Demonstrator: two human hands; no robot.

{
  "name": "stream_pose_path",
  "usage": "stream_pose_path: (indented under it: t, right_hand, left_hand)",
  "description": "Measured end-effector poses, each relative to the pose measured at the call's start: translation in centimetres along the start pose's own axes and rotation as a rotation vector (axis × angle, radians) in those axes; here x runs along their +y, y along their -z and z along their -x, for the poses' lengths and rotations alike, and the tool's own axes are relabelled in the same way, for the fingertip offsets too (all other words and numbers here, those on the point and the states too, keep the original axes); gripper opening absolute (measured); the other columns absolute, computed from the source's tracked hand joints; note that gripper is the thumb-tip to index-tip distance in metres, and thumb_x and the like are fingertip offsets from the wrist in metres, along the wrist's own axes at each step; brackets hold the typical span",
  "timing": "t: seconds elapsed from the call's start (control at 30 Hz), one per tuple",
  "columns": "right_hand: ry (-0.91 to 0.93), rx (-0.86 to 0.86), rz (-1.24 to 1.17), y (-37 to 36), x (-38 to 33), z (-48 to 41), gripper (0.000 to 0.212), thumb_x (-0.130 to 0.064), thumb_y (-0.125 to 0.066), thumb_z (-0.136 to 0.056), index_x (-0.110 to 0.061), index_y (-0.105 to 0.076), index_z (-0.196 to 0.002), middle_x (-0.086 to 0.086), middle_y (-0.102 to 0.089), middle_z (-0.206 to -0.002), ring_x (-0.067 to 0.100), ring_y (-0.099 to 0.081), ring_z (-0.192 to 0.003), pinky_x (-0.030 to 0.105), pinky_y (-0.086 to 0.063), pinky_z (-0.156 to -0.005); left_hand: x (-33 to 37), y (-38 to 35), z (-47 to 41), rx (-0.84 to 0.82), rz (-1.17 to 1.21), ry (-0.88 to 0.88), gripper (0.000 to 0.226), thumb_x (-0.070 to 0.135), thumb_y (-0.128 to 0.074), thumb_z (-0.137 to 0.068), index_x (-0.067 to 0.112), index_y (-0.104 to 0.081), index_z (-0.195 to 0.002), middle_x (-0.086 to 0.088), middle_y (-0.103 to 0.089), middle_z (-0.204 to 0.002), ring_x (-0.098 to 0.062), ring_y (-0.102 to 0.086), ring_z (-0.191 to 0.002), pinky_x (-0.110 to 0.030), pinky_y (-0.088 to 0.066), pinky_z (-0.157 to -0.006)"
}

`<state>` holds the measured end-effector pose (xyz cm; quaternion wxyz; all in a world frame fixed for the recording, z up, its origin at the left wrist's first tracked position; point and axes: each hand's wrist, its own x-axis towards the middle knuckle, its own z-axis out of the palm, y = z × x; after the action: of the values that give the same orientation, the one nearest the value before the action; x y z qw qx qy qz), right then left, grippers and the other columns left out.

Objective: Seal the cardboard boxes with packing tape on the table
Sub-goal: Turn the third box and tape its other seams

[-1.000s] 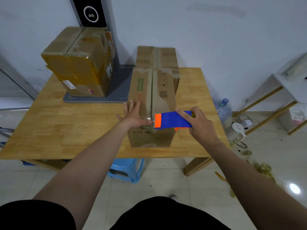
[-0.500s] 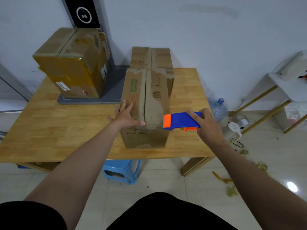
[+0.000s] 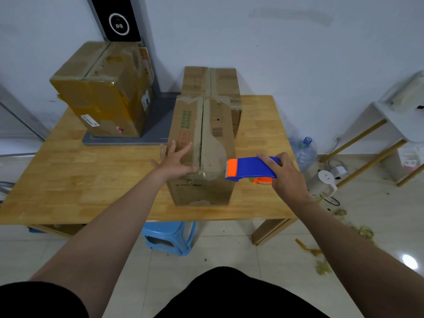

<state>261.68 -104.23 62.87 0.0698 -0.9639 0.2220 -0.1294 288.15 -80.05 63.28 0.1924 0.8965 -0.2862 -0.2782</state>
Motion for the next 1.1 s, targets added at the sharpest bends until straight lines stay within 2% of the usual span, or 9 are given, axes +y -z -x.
stream_pose_path:
  t: [0.17,0.27,0.4,0.57,0.63,0.7,0.9,1.1]
  right_hand:
    - [0.001,0.008,0.005,0.0,-0.1,0.1,0.072,-0.015,-0.068,-0.09,-0.036,-0.037,-0.152,0.006,-0.041,-0.107,0.018,-0.049,-0.089,0.033,-0.05,-0.046]
    - [0.002,0.005,0.003,0.0,-0.1,0.1,0.071,-0.017,-0.069,-0.09,-0.036,-0.037,-0.151,0.006,-0.041,-0.107,0.019,-0.048,-0.089,0.033,-0.049,-0.048]
    - [0.017,-0.003,0.004,0.0,0.0,0.2,0.071,-0.018,-0.067,-0.091,-0.036,-0.034,-0.152,0.006,-0.042,-0.108,0.019,-0.049,-0.09,0.032,-0.049,-0.051]
    - [0.056,0.009,-0.009,-0.2,0.5,0.3,0.08,-0.006,-0.068,-0.087,-0.035,-0.031,-0.151,0.009,-0.044,-0.107,0.021,-0.051,-0.087,0.029,-0.04,-0.051]
    - [0.091,0.028,-0.009,-0.5,0.9,0.2,0.084,-0.001,-0.071,-0.083,-0.031,-0.032,-0.151,0.011,-0.045,-0.104,0.022,-0.051,-0.083,0.029,-0.037,-0.056]
    - [0.142,0.028,-0.018,-0.5,1.5,0.1,0.085,0.002,-0.071,-0.082,-0.03,-0.034,-0.152,0.01,-0.043,-0.104,0.024,-0.05,-0.087,0.029,-0.038,-0.058]
    - [0.219,-0.016,-0.011,0.4,2.9,-0.4,0.078,-0.012,-0.07,-0.087,-0.037,-0.035,-0.153,0.008,-0.044,-0.111,0.023,-0.052,-0.1,0.027,-0.038,-0.048]
    - [0.249,-0.018,-0.013,0.6,4.8,-0.7,0.085,-0.01,-0.074,-0.083,-0.041,-0.032,-0.151,0.007,-0.045,-0.116,0.025,-0.055,-0.103,0.034,-0.049,-0.042]
  left_hand:
    - [2.2,-2.7,0.1,0.041,-0.221,-0.073,0.089,0.08,-0.048,-0.088,0.054,0.002,-0.158,-0.002,0.021,-0.17,-0.026,0.037,-0.149,-0.07,0.022,-0.113]
    - [3.6,-3.8,0.2,0.063,-0.263,-0.108,0.08,0.077,-0.038,-0.094,0.055,0.006,-0.157,-0.001,0.021,-0.17,-0.027,0.038,-0.148,-0.07,0.022,-0.113]
    - [6.1,-5.6,0.4,0.074,-0.332,-0.16,0.065,0.064,-0.026,-0.104,0.056,0.013,-0.156,0.0,0.023,-0.169,-0.027,0.036,-0.149,-0.071,0.018,-0.115]
    - [6.5,-7.2,0.1,0.238,-0.404,-0.146,0.06,0.06,-0.015,-0.106,0.049,0.009,-0.159,-0.001,0.013,-0.172,-0.026,0.026,-0.154,-0.069,0.017,-0.116]
    - [6.4,-7.5,0.1,0.254,-0.425,-0.15,0.059,0.058,-0.012,-0.106,0.047,0.01,-0.16,0.0,0.012,-0.172,-0.025,0.024,-0.155,-0.068,0.014,-0.118]
    - [6.4,-7.6,0.0,0.253,-0.441,-0.153,0.057,0.056,-0.01,-0.107,0.046,0.01,-0.16,0.001,0.012,-0.172,-0.025,0.024,-0.155,-0.067,0.012,-0.12]
    - [5.7,-7.7,-0.3,0.267,-0.445,-0.171,0.06,0.058,-0.005,-0.102,0.046,-0.009,-0.161,0.007,0.0,-0.173,-0.023,0.013,-0.158,-0.065,-0.001,-0.123]
    - [5.4,-7.9,-0.3,0.309,-0.45,-0.181,0.057,0.061,-0.004,-0.104,0.049,-0.013,-0.159,0.01,-0.005,-0.172,-0.021,0.008,-0.158,-0.064,-0.001,-0.123]
